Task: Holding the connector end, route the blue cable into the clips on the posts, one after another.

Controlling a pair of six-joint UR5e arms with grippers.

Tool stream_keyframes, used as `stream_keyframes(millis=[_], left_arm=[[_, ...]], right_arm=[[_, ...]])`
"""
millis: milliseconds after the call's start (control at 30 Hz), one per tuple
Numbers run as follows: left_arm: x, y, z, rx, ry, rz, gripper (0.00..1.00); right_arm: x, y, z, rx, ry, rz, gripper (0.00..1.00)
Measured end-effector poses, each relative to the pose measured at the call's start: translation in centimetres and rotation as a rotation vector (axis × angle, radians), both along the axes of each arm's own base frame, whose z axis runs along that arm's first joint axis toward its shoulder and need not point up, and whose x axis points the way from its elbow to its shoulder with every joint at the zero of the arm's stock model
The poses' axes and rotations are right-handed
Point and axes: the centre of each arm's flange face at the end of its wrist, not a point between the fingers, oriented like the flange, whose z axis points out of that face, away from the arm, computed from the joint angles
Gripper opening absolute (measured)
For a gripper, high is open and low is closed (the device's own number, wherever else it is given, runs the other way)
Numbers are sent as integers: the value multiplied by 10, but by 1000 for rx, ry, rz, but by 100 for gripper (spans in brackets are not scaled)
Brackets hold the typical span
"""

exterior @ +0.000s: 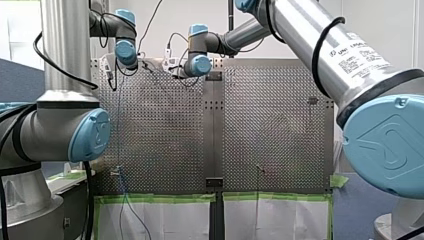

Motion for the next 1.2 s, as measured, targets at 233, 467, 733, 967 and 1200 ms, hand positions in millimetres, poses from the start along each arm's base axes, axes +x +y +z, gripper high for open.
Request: stream_keyframes(millis=[233,467,733,967,1200], left_arm=[[-10,-5,4,-4,22,-1,0],[-16,-5,10,-6,12,1,0],[-7,-2,1,-1,23,-4,0],[9,7,-14,10,46,-19,0],[17,20,-11,1,-1,-18,0]], right_arm=[[-2,3,0,7,23,1,0],[-3,3,1,13,25,-2,0],[-7,-4,0,18,25,-13,0],[-10,-10,-1,18,24,-22,0],[-12,-14,0,13,22,-28,0]])
